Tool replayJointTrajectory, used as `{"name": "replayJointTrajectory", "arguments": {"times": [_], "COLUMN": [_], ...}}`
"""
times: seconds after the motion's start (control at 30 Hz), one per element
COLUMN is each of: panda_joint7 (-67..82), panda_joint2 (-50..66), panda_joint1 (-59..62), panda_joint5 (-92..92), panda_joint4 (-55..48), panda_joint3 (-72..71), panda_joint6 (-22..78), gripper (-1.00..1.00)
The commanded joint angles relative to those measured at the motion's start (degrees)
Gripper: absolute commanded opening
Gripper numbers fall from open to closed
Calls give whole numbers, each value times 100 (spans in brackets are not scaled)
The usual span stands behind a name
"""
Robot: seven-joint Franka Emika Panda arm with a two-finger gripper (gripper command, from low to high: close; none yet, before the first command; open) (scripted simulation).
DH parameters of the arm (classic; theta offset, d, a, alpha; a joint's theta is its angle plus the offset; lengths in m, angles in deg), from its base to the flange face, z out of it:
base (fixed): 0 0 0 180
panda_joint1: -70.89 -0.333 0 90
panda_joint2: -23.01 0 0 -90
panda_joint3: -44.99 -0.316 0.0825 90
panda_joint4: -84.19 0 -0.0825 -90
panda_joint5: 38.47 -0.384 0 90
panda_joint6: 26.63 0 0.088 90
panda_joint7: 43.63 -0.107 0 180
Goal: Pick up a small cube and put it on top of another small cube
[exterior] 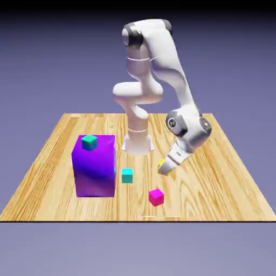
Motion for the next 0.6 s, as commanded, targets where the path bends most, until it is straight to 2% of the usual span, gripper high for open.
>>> {"name": "replayJointTrajectory", "arguments": {"times": [0.0, 0.23, 0.5, 0.53, 0.57], "panda_joint7": [185, 1287, 48, 48, 48], "panda_joint2": [-209, -1379, -94, -94, -94], "panda_joint1": [36, 745, 1030, 1030, 1030], "panda_joint5": [98, 535, 2297, 2297, 2297], "panda_joint4": [196, 1299, 1259, 1259, 1259], "panda_joint3": [56, 360, 906, 906, 906], "panda_joint6": [-88, -568, -1385, -1385, -1385], "gripper": [-100, -100, -100, 100, 100]}}
